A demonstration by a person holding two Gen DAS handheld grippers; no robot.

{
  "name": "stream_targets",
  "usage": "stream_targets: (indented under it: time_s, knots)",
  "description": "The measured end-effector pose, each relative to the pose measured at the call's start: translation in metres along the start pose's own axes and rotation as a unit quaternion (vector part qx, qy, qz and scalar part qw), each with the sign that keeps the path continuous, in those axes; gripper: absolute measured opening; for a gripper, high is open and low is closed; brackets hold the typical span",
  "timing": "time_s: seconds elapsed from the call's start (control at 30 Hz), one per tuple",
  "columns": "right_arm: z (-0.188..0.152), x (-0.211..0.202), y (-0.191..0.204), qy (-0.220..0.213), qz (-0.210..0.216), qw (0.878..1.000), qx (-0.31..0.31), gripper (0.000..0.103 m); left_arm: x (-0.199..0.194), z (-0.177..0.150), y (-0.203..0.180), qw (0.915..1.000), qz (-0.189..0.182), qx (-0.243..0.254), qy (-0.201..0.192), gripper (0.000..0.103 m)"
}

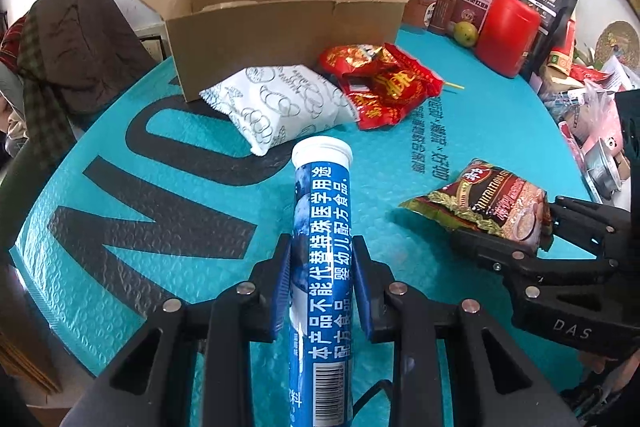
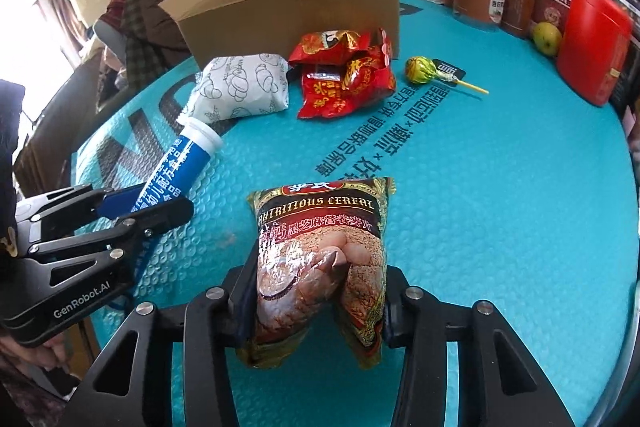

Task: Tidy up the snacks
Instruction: 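Lift both held snacks and carry them toward the cardboard box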

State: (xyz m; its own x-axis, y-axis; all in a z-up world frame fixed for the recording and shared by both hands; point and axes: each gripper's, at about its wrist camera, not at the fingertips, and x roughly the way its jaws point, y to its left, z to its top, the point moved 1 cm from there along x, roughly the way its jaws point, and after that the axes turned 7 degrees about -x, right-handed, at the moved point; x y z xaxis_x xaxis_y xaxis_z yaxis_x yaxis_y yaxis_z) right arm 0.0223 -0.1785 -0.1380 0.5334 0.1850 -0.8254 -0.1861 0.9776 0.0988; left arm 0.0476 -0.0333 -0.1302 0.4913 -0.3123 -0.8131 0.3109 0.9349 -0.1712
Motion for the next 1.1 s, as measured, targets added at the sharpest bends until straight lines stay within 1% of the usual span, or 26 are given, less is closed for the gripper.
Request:
stream_targets:
  time_s: [0.1, 0.2, 0.33, 0.43, 0.5, 0.8, 0.97, 1.1]
  knots:
    - [0.0, -0.005, -0.002, -0.009, 0.006, 1.0, 0.003, 0.045, -0.006, 0.001, -0.002, 0.9999, -0.009, -0.003, -0.006, 0.028]
    - [0.001, -0.012, -0.001, -0.02, 0.009, 1.0, 0.002, 0.045, -0.014, 0.004, -0.005, 0.9997, -0.012, -0.001, -0.021, 0.028]
    - [0.002, -0.024, 0.001, -0.036, 0.009, 0.999, -0.001, 0.045, -0.031, 0.008, -0.008, 0.9987, -0.019, 0.001, -0.047, 0.028]
    - [0.005, -0.035, 0.003, -0.052, 0.017, 0.998, -0.002, 0.045, -0.045, 0.01, -0.01, 0.9972, -0.024, 0.004, -0.07, 0.028]
    - [0.006, -0.043, 0.006, -0.065, 0.021, 0.998, -0.003, 0.045, -0.055, 0.013, -0.012, 0.9959, -0.028, 0.005, -0.086, 0.028]
    - [0.021, -0.082, 0.018, -0.116, 0.006, 0.993, -0.034, 0.045, -0.094, 0.03, -0.015, 0.9875, -0.04, 0.013, -0.152, 0.028]
    - [0.033, -0.1, 0.021, -0.138, -0.005, 0.989, -0.047, 0.045, -0.109, 0.039, -0.018, 0.9831, -0.046, 0.019, -0.176, 0.028]
    - [0.041, -0.109, 0.02, -0.144, -0.007, 0.988, -0.05, 0.045, -0.122, 0.045, -0.023, 0.9791, -0.051, 0.029, -0.195, 0.028]
